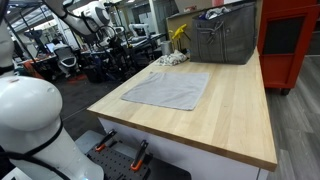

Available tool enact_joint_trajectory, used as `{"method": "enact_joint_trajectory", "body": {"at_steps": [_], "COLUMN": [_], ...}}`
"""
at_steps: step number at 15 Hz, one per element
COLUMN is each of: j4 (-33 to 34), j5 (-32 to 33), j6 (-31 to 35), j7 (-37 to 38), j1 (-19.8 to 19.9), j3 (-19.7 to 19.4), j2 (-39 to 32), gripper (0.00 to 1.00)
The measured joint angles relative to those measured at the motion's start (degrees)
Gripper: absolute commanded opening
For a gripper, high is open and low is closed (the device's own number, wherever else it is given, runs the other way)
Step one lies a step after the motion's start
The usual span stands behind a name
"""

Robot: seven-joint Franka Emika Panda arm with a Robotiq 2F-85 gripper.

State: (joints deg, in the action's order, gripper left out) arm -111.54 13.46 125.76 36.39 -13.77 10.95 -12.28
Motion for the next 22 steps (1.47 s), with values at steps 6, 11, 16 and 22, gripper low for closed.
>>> {"method": "enact_joint_trajectory", "body": {"at_steps": [6, 11, 16, 22], "j4": [4.3, 9.6, 16.3, 26.1], "j5": [0.0, -0.2, -1.5, -2.4], "j6": [0.0, -0.1, -1.5, -6.2], "j7": [0.1, 0.1, 0.1, 0.1], "j1": [-1.2, -2.4, -2.8, -3.2], "j3": [-1.2, -3.1, -5.5, -8.2], "j2": [-4.6, -9.9, -15.8, -23.1], "gripper": [1.0, 1.0, 1.0, 1.0]}}
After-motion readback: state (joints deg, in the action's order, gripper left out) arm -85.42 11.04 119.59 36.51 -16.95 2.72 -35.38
